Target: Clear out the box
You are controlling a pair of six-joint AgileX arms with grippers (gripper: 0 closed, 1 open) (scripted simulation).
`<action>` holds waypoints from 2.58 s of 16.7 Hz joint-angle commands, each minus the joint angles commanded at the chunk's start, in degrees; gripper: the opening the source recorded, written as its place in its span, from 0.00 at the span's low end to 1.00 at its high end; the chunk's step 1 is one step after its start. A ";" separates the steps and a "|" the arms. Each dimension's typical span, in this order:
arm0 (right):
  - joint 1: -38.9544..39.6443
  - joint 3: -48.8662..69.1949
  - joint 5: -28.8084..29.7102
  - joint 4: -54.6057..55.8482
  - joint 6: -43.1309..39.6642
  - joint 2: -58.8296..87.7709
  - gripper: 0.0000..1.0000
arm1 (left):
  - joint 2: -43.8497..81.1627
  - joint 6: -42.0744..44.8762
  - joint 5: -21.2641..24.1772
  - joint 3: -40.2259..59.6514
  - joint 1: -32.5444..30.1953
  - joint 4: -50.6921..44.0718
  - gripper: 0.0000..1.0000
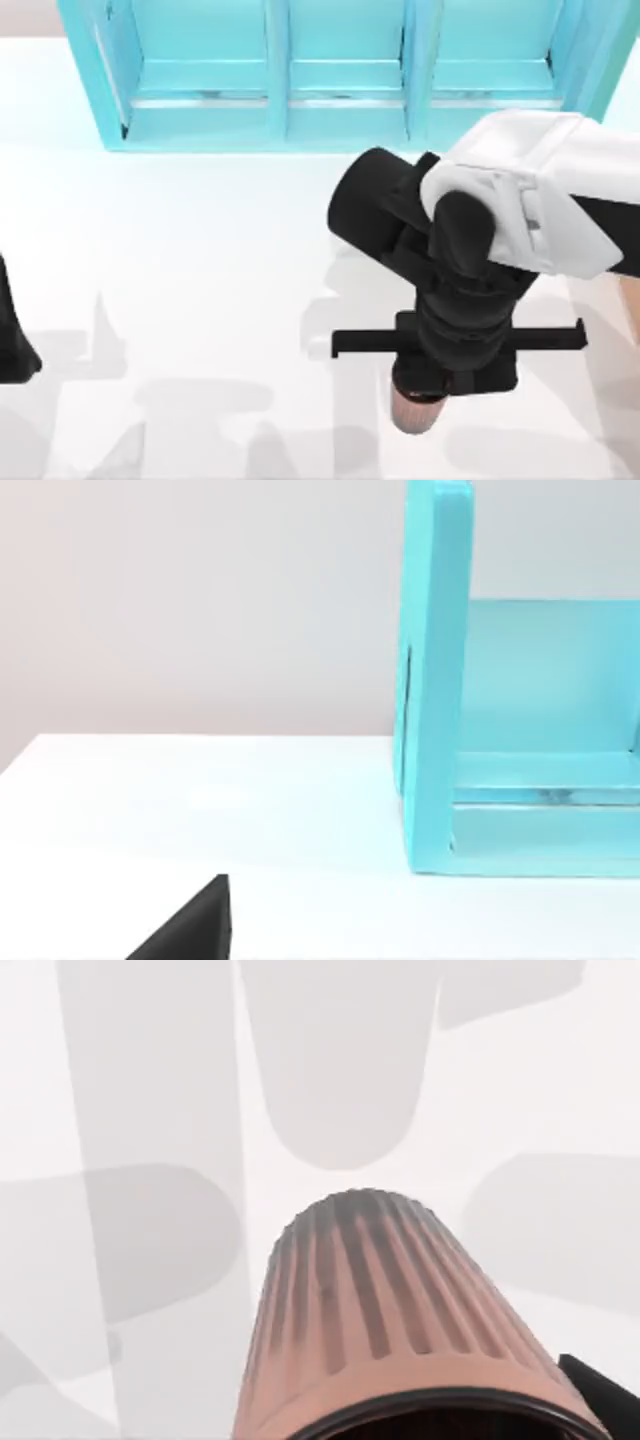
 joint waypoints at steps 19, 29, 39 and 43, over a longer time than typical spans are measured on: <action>0.28 -6.09 0.01 9.76 0.34 3.70 0.30 | 0.00 0.00 0.00 0.00 0.00 0.00 1.00; 0.28 -6.09 0.01 9.76 0.34 3.70 1.00 | 0.00 0.00 0.00 0.00 0.00 0.00 1.00; 0.13 -5.17 0.03 8.82 0.41 3.43 1.00 | 0.00 0.00 0.00 0.00 0.00 0.00 1.00; 0.25 1.58 0.05 0.36 0.37 2.12 1.00 | 0.00 0.00 0.00 0.00 0.00 0.00 1.00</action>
